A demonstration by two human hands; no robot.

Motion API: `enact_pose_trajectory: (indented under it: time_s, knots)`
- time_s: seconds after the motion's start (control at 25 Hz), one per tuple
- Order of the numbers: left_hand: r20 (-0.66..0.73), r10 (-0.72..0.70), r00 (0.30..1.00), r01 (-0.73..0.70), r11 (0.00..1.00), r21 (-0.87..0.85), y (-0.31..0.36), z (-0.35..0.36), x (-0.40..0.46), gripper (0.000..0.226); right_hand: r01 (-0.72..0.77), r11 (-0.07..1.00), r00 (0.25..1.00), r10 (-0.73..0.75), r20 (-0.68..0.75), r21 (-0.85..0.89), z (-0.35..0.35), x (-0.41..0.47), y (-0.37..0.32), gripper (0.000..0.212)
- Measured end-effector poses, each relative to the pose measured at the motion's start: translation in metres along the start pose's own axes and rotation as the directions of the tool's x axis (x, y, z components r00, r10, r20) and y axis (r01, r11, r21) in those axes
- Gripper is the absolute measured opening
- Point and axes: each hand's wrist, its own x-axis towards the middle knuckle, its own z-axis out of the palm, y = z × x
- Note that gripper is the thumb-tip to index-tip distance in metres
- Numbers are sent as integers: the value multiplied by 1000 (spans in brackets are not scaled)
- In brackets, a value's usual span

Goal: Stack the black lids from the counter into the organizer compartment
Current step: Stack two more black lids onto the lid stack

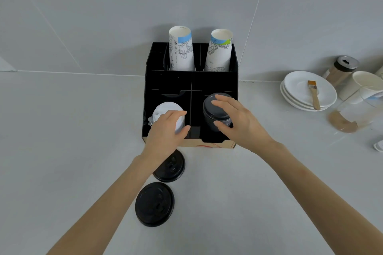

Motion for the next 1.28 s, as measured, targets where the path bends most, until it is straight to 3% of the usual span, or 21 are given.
enact_pose_trajectory:
  time_s: [0.2,0.36,0.68,0.96,1.28]
  knots:
    - [35,-12,999,11,1000,10,-27,-17,-25,33,46,995,999,-47,12,85,30,-22,-23,38]
    - [145,-56,988,53,998,19,-54,-18,-47,35,43,989,993,-57,100,142,63,-39,-32,40]
    - [266,-189,945,173,981,84,-87,-5,-68,47,-80,995,952,56,301,66,114,-48,-34,52]
    - [300,-207,931,200,978,55,-91,5,-71,53,-135,990,948,116,296,43,137,-50,-37,57]
    - [298,-165,940,174,985,-2,-88,10,-81,59,-170,974,961,130,246,149,136,-51,-32,57]
